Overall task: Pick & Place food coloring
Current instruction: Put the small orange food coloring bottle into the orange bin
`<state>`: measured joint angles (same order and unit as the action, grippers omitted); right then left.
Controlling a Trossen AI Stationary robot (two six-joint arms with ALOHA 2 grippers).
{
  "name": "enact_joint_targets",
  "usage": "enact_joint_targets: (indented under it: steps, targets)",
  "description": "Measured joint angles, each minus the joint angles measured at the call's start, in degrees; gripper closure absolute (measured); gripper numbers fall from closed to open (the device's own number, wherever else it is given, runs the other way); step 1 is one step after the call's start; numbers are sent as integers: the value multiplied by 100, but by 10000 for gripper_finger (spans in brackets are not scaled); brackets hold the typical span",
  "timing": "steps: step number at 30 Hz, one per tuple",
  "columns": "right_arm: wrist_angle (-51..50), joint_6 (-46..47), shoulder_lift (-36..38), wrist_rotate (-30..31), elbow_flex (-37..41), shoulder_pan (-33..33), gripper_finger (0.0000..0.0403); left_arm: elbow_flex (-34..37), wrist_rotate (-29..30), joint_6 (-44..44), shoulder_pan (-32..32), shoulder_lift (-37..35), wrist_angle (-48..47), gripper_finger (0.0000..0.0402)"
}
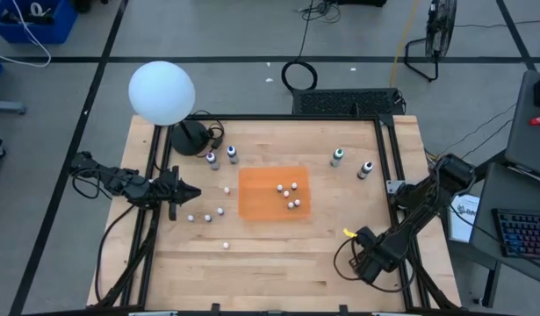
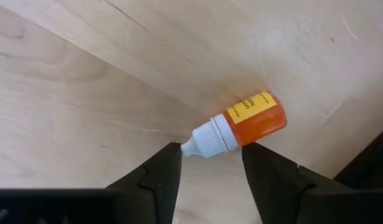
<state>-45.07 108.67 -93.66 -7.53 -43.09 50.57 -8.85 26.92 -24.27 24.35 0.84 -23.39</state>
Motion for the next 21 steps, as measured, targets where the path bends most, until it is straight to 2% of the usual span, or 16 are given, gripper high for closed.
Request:
enact_joint_targets:
  steps: [7, 16, 21]
  targets:
    - [-4, 327, 135, 332, 9, 7, 262, -1, 0, -2, -1, 0, -11, 360]
    - [-104, 735, 143, 517, 85, 2, 253, -1, 0, 0, -1, 2, -12, 360]
    - [-84, 572, 169, 490, 134, 0, 250, -1, 0, 0, -1, 2, -12, 360]
